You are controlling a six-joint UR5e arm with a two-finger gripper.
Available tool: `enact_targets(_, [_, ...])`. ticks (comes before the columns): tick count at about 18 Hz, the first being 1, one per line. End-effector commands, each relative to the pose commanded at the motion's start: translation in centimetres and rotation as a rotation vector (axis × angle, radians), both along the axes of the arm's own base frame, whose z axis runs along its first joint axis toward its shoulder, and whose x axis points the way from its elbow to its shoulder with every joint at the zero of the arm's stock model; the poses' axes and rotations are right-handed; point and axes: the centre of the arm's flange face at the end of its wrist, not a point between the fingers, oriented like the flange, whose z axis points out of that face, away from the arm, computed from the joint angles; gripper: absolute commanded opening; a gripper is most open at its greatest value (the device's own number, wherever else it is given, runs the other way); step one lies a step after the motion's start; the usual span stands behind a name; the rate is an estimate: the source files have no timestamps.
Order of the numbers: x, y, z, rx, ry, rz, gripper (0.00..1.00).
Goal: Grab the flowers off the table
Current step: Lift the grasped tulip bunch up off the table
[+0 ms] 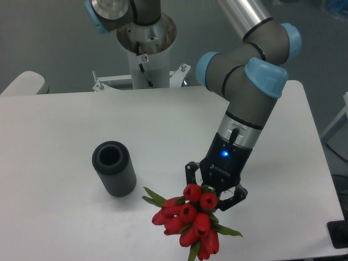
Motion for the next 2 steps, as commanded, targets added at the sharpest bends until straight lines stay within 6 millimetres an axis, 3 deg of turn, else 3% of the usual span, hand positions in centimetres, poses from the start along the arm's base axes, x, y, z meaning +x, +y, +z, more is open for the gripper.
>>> enact_targets(2, [0.01, 0.05, -0.09, 0.003, -0.007, -0.002, 0.21])
